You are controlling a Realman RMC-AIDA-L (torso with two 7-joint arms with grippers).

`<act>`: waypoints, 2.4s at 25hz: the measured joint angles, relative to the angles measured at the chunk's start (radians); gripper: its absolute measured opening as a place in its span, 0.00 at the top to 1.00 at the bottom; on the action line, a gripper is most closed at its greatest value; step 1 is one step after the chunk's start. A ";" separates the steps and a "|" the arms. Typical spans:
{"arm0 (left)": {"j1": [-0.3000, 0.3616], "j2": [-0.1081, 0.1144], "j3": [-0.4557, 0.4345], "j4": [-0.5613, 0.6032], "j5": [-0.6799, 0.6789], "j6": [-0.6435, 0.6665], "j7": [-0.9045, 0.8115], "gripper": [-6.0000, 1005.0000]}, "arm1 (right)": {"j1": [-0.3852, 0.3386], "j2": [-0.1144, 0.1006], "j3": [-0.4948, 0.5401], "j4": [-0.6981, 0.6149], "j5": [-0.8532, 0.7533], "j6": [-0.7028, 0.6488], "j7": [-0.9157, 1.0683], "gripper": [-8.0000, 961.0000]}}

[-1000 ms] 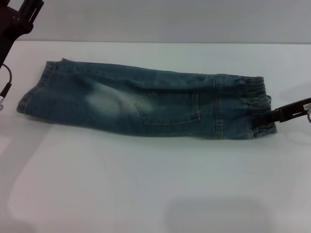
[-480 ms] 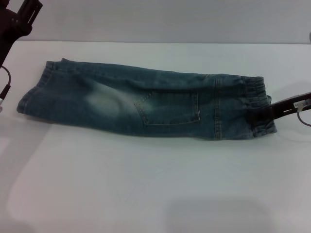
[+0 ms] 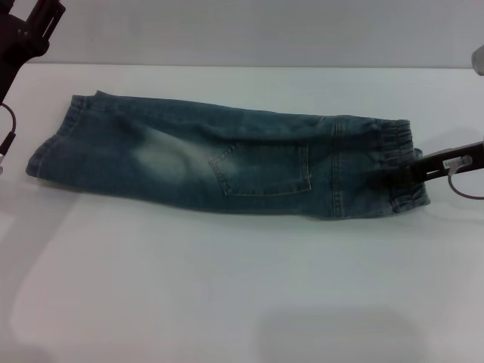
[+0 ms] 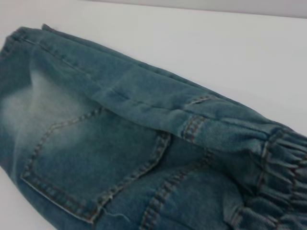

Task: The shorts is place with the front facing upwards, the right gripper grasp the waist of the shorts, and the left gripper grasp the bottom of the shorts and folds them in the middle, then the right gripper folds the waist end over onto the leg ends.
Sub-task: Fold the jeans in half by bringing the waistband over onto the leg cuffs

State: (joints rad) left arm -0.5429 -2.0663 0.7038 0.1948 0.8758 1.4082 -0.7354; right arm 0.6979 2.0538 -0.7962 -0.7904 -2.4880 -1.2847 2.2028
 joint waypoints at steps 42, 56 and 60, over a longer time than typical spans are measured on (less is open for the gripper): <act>-0.034 -0.012 0.098 -0.137 0.005 0.005 0.376 0.49 | -0.018 -0.022 0.028 -0.143 0.092 -0.171 -0.014 0.91; -0.095 -0.012 0.121 -0.221 0.088 -0.035 0.491 0.98 | 0.008 -0.026 0.041 -0.261 0.108 -0.316 0.049 0.91; -0.127 -0.012 0.142 -0.246 0.170 -0.055 0.498 0.98 | 0.016 -0.028 0.044 -0.290 0.124 -0.350 0.065 0.91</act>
State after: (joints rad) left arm -0.6699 -2.0781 0.8453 -0.0511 1.0458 1.3531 -0.2370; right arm 0.7141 2.0253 -0.7526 -1.0802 -2.3639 -1.6347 2.2678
